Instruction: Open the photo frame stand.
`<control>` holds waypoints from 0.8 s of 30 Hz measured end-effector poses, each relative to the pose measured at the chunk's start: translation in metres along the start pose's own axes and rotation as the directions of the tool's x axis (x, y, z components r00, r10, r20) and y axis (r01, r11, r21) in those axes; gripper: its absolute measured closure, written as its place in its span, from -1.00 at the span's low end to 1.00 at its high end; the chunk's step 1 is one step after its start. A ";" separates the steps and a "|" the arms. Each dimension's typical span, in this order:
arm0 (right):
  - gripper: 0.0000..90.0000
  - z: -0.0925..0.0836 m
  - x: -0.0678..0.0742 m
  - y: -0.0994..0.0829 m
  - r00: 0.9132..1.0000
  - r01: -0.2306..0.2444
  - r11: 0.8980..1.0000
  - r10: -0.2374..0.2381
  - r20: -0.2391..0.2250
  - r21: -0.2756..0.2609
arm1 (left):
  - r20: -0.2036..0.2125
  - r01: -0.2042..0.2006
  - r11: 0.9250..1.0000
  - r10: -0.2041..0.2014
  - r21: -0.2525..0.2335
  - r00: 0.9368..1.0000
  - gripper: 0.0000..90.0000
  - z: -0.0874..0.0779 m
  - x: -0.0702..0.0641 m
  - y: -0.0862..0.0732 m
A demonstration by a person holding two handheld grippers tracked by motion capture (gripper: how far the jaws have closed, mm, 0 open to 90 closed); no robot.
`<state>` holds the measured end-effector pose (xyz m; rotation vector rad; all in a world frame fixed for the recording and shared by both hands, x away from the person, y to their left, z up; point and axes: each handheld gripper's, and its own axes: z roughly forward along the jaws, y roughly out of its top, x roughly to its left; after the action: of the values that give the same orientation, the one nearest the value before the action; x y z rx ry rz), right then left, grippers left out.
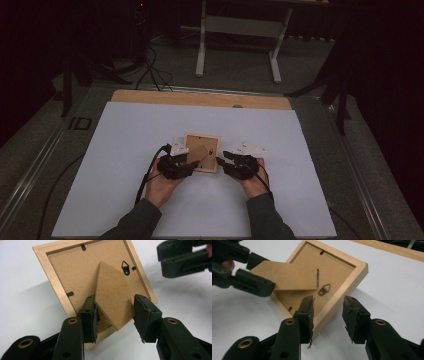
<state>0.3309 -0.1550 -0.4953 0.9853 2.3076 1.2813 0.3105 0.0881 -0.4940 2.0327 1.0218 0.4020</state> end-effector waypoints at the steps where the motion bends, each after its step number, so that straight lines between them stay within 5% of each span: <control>1: 0.31 0.000 -0.001 0.000 1.000 -0.006 1.000 0.006 -0.001 -0.001 | -0.007 -0.014 1.000 0.014 -0.006 1.000 0.25 -0.001 -0.002 -0.001; 15: 0.20 0.002 -0.013 0.002 0.995 -0.095 0.995 0.094 -0.046 -0.023 | -0.058 -0.108 0.994 0.106 -0.028 0.993 0.24 -0.006 -0.012 -0.016; 24: 0.10 0.005 -0.016 0.005 0.991 -0.119 0.992 0.117 -0.061 -0.027 | -0.069 -0.125 0.992 0.123 -0.031 0.990 0.24 -0.007 -0.014 -0.020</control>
<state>0.3473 -0.1610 -0.4949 1.1029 2.2959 1.4061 0.2867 0.0877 -0.5043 2.0692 0.9235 0.5529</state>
